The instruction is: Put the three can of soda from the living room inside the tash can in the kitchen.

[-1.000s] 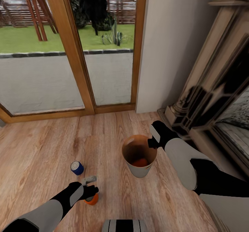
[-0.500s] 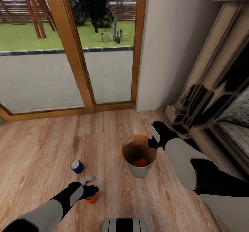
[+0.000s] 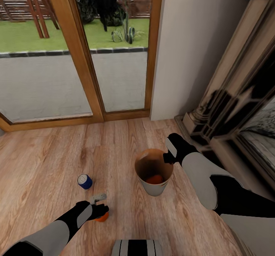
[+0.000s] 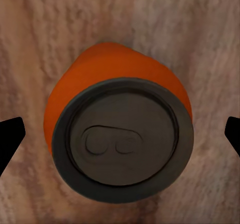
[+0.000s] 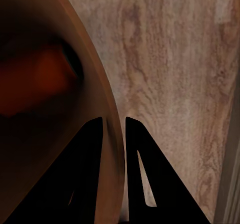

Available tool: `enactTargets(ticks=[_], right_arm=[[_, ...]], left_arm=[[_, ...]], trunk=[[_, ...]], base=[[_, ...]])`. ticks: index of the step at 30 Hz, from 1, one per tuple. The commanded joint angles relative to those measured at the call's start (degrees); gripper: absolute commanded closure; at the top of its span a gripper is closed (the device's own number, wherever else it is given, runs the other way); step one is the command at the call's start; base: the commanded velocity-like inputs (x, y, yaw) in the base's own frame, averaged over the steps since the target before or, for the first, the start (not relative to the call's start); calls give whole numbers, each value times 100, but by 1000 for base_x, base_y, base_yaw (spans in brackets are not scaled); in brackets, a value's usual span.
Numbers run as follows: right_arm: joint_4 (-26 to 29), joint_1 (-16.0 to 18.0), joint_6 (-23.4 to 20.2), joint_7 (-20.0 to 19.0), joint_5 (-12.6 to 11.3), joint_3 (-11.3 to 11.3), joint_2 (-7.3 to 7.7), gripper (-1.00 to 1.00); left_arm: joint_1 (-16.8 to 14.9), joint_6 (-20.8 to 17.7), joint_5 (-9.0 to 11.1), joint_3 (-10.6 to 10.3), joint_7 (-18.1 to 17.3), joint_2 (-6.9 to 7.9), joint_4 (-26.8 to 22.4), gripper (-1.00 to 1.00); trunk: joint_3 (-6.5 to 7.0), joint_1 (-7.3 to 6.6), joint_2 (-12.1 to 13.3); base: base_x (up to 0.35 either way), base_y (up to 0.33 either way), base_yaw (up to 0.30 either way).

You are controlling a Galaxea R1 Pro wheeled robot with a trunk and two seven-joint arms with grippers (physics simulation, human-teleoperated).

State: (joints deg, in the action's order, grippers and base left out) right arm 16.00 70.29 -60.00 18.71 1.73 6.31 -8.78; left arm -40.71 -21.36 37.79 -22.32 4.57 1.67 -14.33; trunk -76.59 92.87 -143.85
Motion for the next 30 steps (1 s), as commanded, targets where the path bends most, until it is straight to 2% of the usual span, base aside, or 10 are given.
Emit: enactTargets(ticks=[1, 8, 14, 30], right_arm=[[-1, 2, 0, -17, -90, 19, -1, 100], [-1, 2, 0, -17, -88, 19, 0, 100], [-1, 2, 0, -17, -86, 19, 0, 100], [-1, 2, 0, -17, -86, 19, 0, 100]], left_arm=[[1, 0, 0, 0, -3, 0, 0, -100], [1, 13, 0, 0, -10, 0, -1, -100], [0, 179, 0, 0, -32, 6, 0, -100], [2, 213, 0, 0, -36, 0, 0, -100]], trunk=[[0, -1, 0], [0, -1, 0], [0, -1, 0], [-44, 5, -3]], base=[[0, 0, 0], [0, 0, 0], [0, 0, 0], [0, 0, 0]])
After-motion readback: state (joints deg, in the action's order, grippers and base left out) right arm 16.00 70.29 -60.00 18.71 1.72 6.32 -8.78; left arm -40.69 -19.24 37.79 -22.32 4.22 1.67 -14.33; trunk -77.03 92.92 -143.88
